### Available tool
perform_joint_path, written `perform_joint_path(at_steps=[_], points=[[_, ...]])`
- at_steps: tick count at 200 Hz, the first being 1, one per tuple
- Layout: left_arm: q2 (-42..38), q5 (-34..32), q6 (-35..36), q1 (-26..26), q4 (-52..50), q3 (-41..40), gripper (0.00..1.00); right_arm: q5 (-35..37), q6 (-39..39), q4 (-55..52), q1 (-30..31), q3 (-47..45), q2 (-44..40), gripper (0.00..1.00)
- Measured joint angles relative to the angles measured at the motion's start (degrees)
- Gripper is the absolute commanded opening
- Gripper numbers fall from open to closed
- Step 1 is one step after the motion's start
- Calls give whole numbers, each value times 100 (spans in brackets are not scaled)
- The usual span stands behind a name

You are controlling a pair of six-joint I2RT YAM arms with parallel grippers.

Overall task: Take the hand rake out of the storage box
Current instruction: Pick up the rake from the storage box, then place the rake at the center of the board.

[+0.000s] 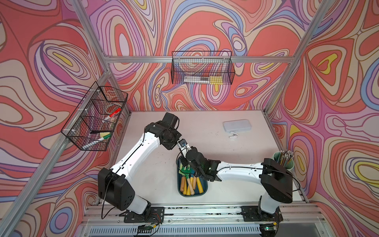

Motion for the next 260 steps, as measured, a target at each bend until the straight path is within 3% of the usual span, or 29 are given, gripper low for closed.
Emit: perform_joint_path(at_steps=[20, 51, 82, 133, 207, 260], points=[[0, 2, -63, 24, 4, -4, 0, 70, -2, -20, 0, 28, 20, 0], [-42, 109, -52, 22, 127, -107, 38, 125, 72, -66, 0, 28, 22, 0], [-146, 205, 11, 11, 280, -170, 56, 236, 232, -175, -11, 33, 22, 0], [-522, -273, 568, 219, 216, -105, 59, 133, 1123, -656, -424, -271, -531, 0], [-1130, -1123, 1690, 321, 140, -586, 59, -586, 3108, -1578, -2780, -2109, -3630, 0], [-1043, -1123, 2229, 321, 214, -918, 58, -1694, 4087, -1528, -4183, -3370, -3517, 0]])
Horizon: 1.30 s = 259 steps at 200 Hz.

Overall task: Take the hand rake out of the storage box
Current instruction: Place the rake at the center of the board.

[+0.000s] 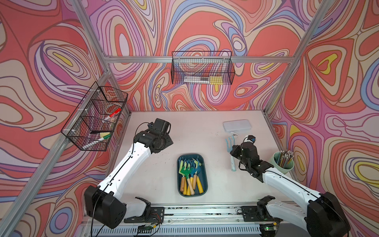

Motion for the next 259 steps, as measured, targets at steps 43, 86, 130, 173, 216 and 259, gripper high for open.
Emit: perform_joint_path(at_steps=[43, 86, 130, 173, 216, 259], points=[[83, 0, 197, 0, 105, 0, 58, -739, 284, 535, -269, -136, 846, 0], [90, 7, 199, 0, 199, -33, 58, -938, 439, 1045, -284, -170, 1276, 0], [94, -2, 199, 0, 229, -76, 58, -911, 450, 1329, -306, -170, 1604, 0], [94, -24, 197, 0, 229, -76, 58, -914, 442, 1738, -330, -170, 1880, 4], [94, -46, 197, 0, 232, -76, 58, -870, 409, 1838, -345, -221, 2131, 16], [105, -63, 192, 0, 232, -72, 58, -793, 387, 1867, -382, -306, 2291, 18]])
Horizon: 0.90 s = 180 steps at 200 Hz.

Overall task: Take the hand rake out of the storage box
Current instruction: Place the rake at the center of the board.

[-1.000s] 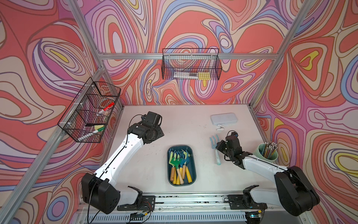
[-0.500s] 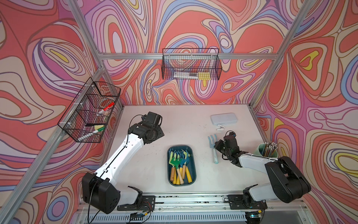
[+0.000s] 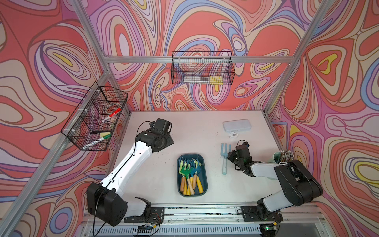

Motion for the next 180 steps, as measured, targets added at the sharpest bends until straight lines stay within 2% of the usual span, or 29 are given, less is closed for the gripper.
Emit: perform_joint_path(at_steps=[56, 101, 180], points=[[7, -15, 2, 0, 2, 0, 58, 2, -358, 0, -26, 238, 229, 19], [4, -61, 7, 0, 2, 0, 58, -94, -684, -496, -26, 730, 433, 33], [35, 114, 382, -11, -20, 0, 59, -33, -1064, -1250, -31, 1110, 422, 43]])
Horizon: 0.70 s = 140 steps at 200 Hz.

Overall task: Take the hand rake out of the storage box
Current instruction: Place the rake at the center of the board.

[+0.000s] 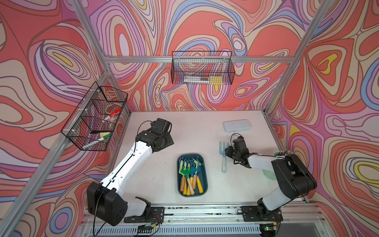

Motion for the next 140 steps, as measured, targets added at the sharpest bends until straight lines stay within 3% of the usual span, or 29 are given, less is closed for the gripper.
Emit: perform_joint_path(at_steps=[24, 66, 140], points=[[221, 68, 256, -179, -131, 0, 60, 42, -293, -570, -4, 212, -120, 44], [450, 72, 511, -1038, -393, -262, 61, 181, -745, -1611, 251, 817, -623, 46], [306, 295, 518, -852, -468, -566, 62, 715, -562, -2992, 2949, 1641, -1307, 44]])
